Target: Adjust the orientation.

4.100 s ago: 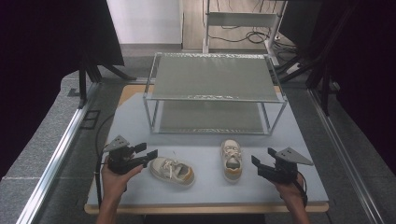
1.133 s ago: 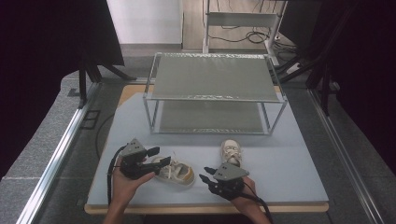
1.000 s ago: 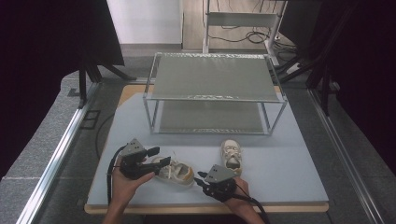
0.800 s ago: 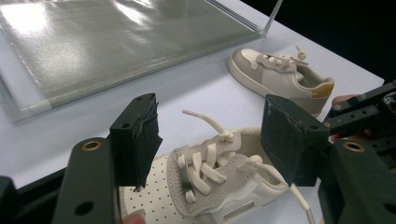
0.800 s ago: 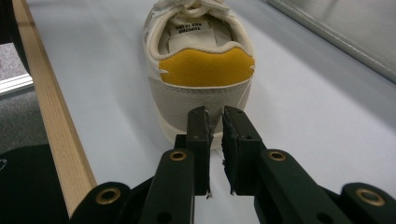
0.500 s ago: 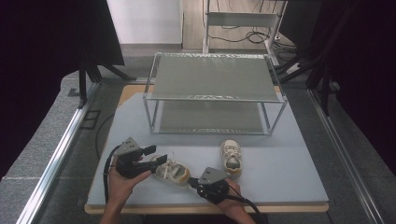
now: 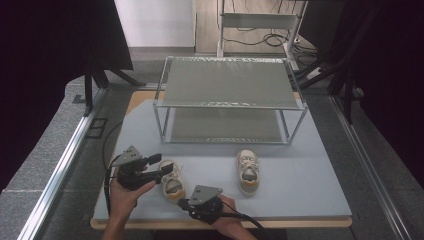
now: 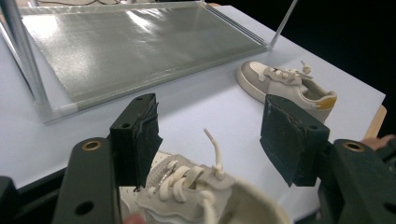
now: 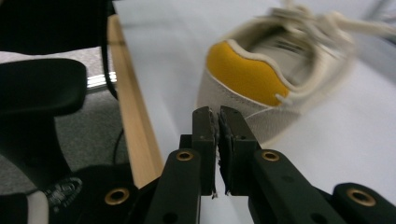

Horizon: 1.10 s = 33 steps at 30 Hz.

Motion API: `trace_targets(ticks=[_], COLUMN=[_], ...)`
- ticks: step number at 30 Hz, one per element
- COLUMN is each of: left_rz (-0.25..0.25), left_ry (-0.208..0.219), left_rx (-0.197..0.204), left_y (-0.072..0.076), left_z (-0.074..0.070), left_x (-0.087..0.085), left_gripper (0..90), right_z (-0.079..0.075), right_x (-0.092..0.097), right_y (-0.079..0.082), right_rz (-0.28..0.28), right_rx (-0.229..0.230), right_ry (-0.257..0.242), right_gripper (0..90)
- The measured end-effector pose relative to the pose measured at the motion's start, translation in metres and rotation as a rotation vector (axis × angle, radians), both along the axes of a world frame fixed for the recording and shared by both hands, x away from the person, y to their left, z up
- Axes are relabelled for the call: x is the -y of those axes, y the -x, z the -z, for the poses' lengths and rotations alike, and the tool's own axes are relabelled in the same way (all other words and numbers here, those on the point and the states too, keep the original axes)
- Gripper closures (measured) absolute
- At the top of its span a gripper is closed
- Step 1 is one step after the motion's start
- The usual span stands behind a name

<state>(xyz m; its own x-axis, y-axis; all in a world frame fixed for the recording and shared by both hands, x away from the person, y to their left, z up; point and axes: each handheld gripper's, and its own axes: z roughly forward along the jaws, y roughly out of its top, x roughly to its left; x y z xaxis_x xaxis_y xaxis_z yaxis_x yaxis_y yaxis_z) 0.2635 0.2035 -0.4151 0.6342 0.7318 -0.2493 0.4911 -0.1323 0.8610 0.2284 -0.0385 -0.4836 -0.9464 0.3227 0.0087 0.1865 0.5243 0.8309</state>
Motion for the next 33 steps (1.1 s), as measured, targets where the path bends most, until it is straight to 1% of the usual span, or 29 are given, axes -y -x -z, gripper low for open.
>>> trace_targets(ticks=[4, 6, 7, 10, 11, 13, 15, 18, 19, 20, 21, 22, 23, 24, 26, 27, 28, 29, 30, 31, 33], left_rz=[-0.008, -0.008, -0.010, -0.011, -0.010, -0.010, -0.013, -0.015, -0.015, -0.015, -0.010, -0.006, -0.002, -0.002, -0.007, -0.007, -0.007, -0.011, -0.013, -0.017, -0.021], left_ry=[0.008, 0.010, 0.011, 0.013, 0.013, 0.014, 0.015, 0.018, 0.019, 0.019, 0.028, 0.037, 0.044, 0.048, 0.048, 0.048, 0.048, 0.050, 0.051, 0.050, 0.049], left_rx=[-0.001, -0.002, -0.002, -0.001, -0.002, -0.002, -0.003, -0.009, -0.015, -0.015, -0.025, -0.028, -0.033, -0.036, -0.038, -0.035, -0.035, -0.033, -0.033, -0.033, -0.034], left_y=[0.000, 0.000, -0.001, -0.001, -0.001, -0.001, -0.001, -0.001, -0.002, -0.002, -0.002, -0.002, -0.002, -0.002, 0.000, 0.004, 0.004, 0.005, 0.007, 0.010, 0.012], left_z=[0.000, 0.000, 0.000, 0.000, -0.001, -0.001, -0.001, 0.001, 0.003, 0.003, 0.005, 0.005, 0.006, 0.007, 0.007, 0.007, 0.007, 0.006, 0.006, 0.006, 0.006], left_x=[-0.004, -0.006, -0.007, -0.007, -0.008, -0.008, -0.008, -0.009, -0.010, -0.010, -0.011, -0.011, -0.012, -0.012, -0.013, -0.014, -0.014, -0.015, -0.016, -0.018, -0.019], left_gripper=[36.8, 36.8, 36.8, 36.8, 36.8, 36.7, 36.8, 36.7, 36.7, 36.8, 36.8, 36.7, 36.7, 36.7, 36.7, 36.7, 36.7, 36.7, 36.6, 36.6, 36.5], right_z=[0.001, 0.001, 0.000, -0.001, -0.004, -0.005, -0.009, -0.016, -0.021, -0.021, -0.022, -0.023, -0.022, -0.022, -0.021, -0.022, -0.022, -0.024, -0.025, -0.028, -0.028], right_x=[-0.023, -0.029, -0.031, -0.031, -0.026, -0.023, -0.012, 0.013, 0.033, 0.033, 0.041, 0.060, 0.076, 0.076, 0.086, 0.095, 0.095, 0.097, 0.098, 0.099, 0.099], right_y=[0.000, -0.001, 0.000, 0.001, 0.000, -0.001, -0.001, 0.000, 0.001, 0.001, 0.001, 0.000, -0.004, -0.004, -0.009, -0.013, -0.013, -0.015, -0.017, -0.018, -0.018], right_rz=[-0.050, -0.061, -0.068, -0.069, -0.052, -0.043, -0.021, 0.015, 0.048, 0.048, 0.063, 0.108, 0.160, 0.160, 0.196, 0.228, 0.228, 0.237, 0.244, 0.248, 0.250], right_rx=[0.004, 0.001, 0.011, 0.016, 0.007, 0.010, 0.016, 0.035, 0.049, 0.049, 0.054, 0.059, 0.040, 0.040, 0.027, 0.005, 0.005, -0.005, 0.000, 0.017, 0.021], right_ry=[-0.007, -0.004, 0.000, -0.007, -0.034, -0.041, -0.051, -0.063, -0.063, -0.063, -0.061, -0.072, -0.102, -0.102, -0.096, -0.124, -0.124, -0.139, -0.143, -0.140, -0.140], right_gripper=[84.3, 83.6, 82.2, 80.5, 79.5, 79.2, 78.3, 76.8, 75.2, 75.2, 74.4, 73.8, 73.9, 73.9, 73.1, 72.8, 72.8, 72.7, 72.4, 71.7, 71.5])
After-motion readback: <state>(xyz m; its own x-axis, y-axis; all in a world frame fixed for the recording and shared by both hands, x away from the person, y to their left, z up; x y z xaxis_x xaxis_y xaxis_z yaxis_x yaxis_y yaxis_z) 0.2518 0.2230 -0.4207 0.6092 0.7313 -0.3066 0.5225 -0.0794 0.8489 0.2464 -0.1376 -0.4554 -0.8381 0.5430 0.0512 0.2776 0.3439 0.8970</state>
